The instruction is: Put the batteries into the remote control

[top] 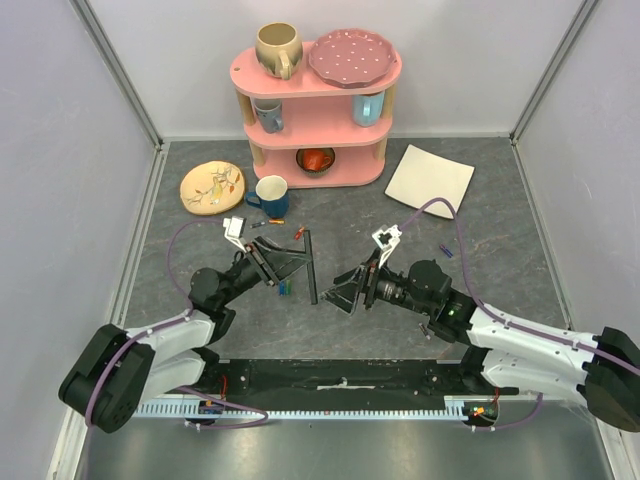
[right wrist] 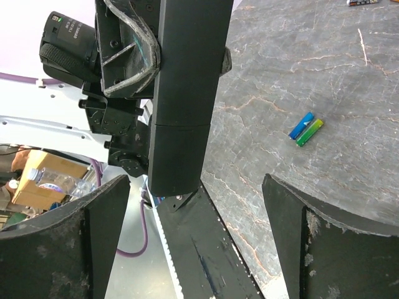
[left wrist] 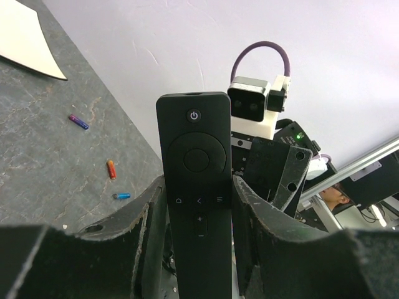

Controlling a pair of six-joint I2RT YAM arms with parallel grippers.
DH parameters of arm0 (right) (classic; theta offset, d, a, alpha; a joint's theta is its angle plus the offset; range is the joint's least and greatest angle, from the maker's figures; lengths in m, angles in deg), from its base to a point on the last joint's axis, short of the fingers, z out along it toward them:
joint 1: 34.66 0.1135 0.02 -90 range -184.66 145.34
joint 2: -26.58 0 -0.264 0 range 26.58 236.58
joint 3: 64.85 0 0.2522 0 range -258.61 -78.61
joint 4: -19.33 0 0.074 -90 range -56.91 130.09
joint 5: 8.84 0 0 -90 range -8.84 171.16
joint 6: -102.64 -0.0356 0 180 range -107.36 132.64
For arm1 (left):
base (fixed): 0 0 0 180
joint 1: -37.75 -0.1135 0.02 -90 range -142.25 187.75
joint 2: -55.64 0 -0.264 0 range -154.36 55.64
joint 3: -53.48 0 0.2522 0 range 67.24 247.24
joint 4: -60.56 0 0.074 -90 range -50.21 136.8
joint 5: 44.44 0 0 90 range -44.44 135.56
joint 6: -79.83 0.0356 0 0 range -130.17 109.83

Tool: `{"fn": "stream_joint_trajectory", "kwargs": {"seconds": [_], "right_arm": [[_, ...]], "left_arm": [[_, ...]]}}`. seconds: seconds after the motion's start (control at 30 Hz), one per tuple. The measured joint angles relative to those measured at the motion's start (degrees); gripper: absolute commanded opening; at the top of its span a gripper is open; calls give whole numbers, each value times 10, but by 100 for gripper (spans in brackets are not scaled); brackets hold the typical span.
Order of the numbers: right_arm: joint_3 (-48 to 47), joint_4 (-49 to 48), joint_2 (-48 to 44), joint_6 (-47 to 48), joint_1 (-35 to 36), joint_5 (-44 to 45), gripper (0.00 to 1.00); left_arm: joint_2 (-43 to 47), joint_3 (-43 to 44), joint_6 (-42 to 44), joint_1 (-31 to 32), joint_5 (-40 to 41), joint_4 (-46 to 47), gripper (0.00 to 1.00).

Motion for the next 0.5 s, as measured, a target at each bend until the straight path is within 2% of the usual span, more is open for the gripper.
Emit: {"fn": "stream_joint_trajectory", "kwargs": {"seconds": [0.3,0.5], "right_arm": [[0,-67,34,-10,0,-9,91],[-1,-107,80,-21,0,-21,83]], "left_arm": [[-13,7,-7,0,-3,2,2],[-13,7,-8,0,-3,2,2]]}}
